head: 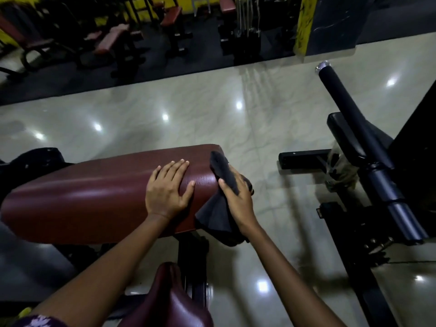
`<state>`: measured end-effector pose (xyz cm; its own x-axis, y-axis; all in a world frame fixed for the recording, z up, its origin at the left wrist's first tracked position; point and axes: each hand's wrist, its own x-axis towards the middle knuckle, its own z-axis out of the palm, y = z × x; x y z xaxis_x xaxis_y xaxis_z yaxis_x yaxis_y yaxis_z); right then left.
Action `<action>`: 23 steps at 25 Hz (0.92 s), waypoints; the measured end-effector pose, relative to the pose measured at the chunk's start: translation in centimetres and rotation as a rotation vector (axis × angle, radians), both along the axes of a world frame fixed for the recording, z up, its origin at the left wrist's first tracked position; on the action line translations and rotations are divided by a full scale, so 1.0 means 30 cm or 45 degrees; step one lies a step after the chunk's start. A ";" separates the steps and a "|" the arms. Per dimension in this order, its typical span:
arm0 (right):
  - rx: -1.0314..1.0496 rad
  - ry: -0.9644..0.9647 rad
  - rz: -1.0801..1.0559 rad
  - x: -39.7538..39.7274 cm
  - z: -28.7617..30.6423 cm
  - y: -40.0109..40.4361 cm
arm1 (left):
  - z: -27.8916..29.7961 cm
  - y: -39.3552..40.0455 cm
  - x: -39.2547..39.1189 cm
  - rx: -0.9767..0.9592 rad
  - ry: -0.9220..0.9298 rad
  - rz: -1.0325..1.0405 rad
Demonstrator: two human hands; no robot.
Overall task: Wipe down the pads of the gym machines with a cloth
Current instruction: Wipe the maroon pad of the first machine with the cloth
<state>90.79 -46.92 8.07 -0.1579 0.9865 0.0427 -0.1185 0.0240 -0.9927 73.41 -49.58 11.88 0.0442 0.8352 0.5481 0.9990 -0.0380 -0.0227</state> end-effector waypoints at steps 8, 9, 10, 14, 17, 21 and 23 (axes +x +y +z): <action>-0.471 0.106 0.164 -0.078 0.014 0.396 | 0.007 -0.005 0.009 -0.028 0.017 0.019; -0.475 0.083 0.165 -0.070 0.022 0.378 | 0.012 -0.008 0.010 -0.041 0.014 0.016; -0.448 0.072 0.150 -0.060 0.037 0.339 | 0.016 -0.007 0.006 -0.051 0.012 0.015; -0.222 0.185 0.163 -0.001 0.063 0.106 | 0.014 -0.010 0.011 -0.078 0.023 0.034; -0.178 0.170 0.214 0.001 0.082 0.090 | 0.028 -0.009 0.004 -0.115 -0.023 0.026; -0.246 0.240 0.285 -0.008 0.054 0.168 | 0.050 0.004 0.028 -0.117 -0.113 0.107; -0.363 0.284 0.324 -0.027 0.008 0.246 | 0.051 0.026 0.079 -0.074 -0.241 0.250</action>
